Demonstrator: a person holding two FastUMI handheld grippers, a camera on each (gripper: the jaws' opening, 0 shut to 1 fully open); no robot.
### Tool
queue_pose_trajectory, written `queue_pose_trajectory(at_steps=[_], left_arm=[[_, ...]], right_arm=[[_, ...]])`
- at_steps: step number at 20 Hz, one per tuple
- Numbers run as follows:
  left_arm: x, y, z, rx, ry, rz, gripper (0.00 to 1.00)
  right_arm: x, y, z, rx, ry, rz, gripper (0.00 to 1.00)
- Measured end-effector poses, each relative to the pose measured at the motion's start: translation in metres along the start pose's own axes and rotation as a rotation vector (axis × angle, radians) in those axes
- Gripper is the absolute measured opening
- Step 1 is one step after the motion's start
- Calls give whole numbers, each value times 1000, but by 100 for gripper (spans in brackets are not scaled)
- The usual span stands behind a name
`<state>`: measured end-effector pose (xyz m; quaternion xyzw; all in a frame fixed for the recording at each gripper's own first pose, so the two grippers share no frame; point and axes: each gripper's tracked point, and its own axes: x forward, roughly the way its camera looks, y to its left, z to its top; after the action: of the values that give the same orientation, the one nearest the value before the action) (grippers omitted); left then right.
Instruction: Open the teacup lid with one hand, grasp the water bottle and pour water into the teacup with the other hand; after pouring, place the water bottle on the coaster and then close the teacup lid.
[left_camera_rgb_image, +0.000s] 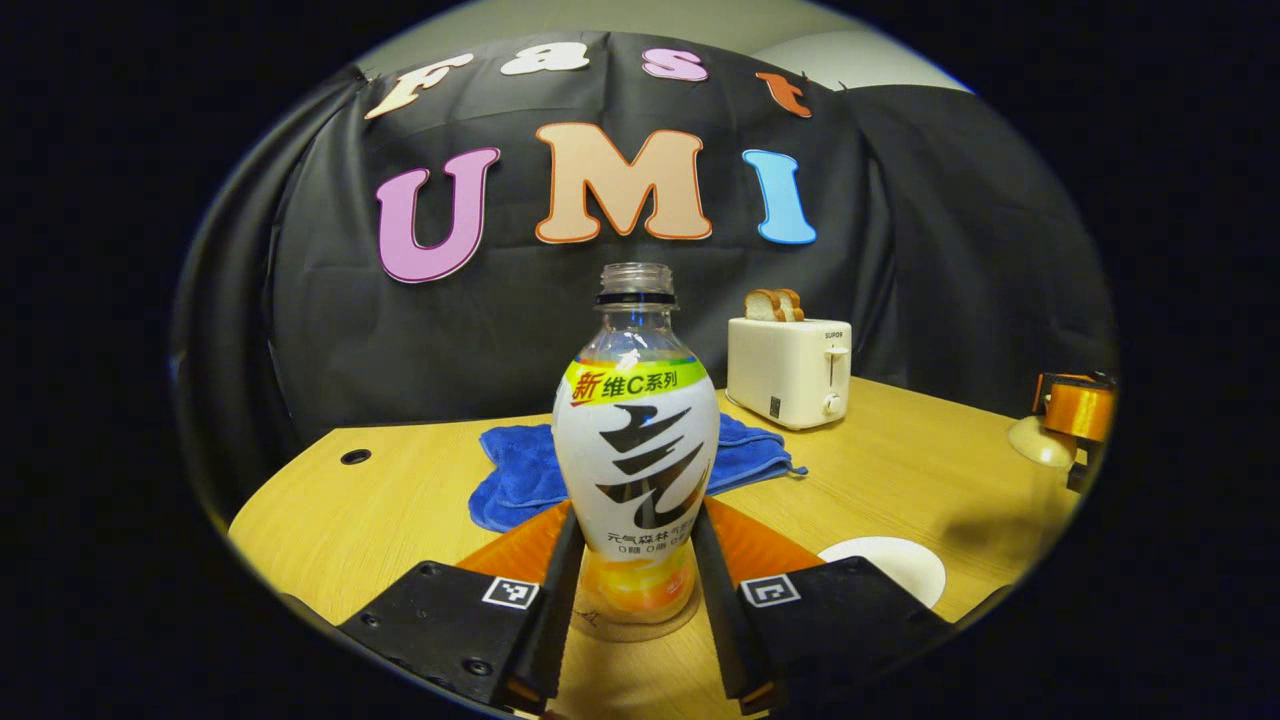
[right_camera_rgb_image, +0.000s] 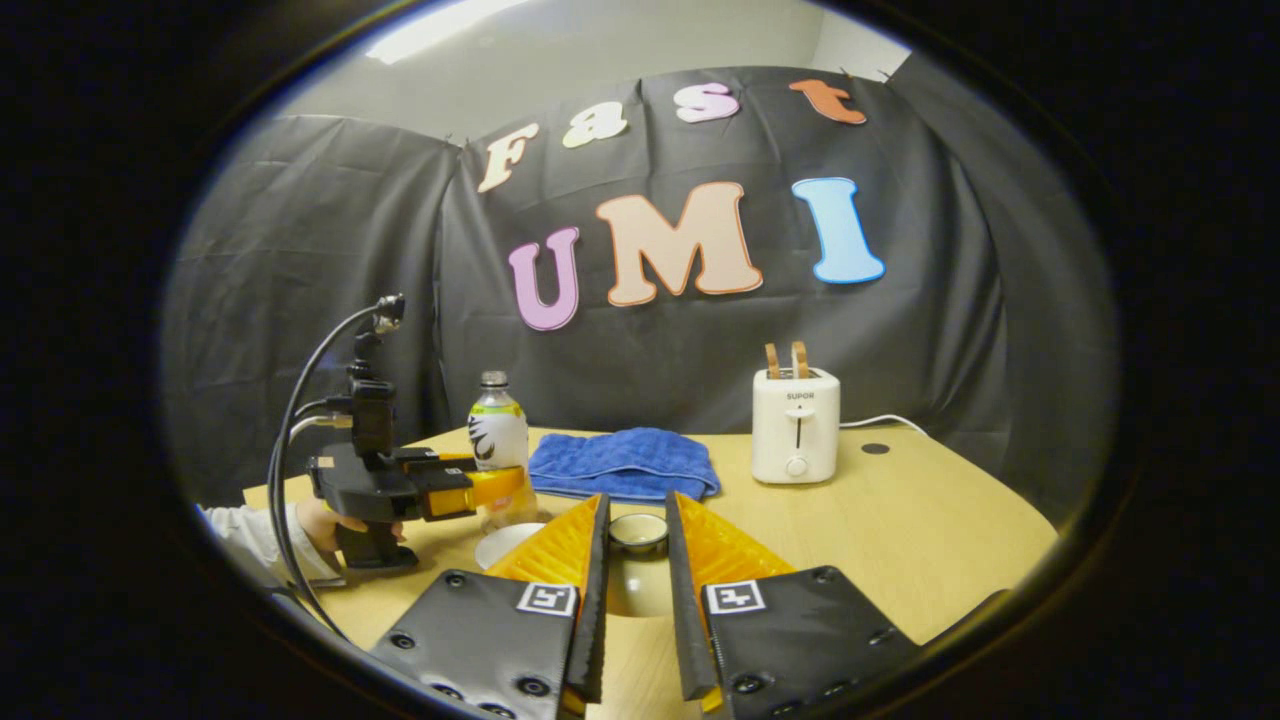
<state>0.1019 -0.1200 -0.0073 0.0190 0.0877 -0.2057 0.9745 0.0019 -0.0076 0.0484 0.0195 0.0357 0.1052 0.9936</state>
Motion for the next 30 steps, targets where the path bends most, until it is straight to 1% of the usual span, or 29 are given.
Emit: queue_pose_trajectory(at_steps=[1,4,9,11,12,15,17,18,21,23,26,28,29,30], left_arm=[[0,-1,-2,2,7,0,58],[0,2,-3,6,12,10,65],[-3,3,-3,5,5,20,67],[-7,4,-1,10,-5,24,72],[-8,5,0,9,-13,28,73],[-17,7,1,4,-25,42,76],[-26,7,7,-3,-53,46,76],[-32,7,9,-4,-61,42,77],[-49,8,7,12,-71,44,77],[-62,14,12,14,-94,70,81],[-83,24,22,9,-153,116,80],[-95,28,21,6,-169,134,80],[-99,29,19,4,-169,140,80],[-103,30,17,1,-170,149,80]], right_arm=[[-1,1,0,0,0,1,32],[-1,2,0,-3,-1,4,32],[-1,6,3,0,-10,10,32],[1,8,7,14,-24,18,32],[2,9,8,25,-29,24,33],[11,19,4,59,-19,49,34],[18,27,0,49,-7,58,32],[21,33,-3,41,-4,67,32],[32,51,-7,38,0,91,32],[41,60,-11,35,-1,92,32],[52,76,-16,33,-10,100,32],[57,85,-21,29,-11,107,31],[60,89,-23,27,-14,109,34],[64,91,-26,23,-11,105,32]])
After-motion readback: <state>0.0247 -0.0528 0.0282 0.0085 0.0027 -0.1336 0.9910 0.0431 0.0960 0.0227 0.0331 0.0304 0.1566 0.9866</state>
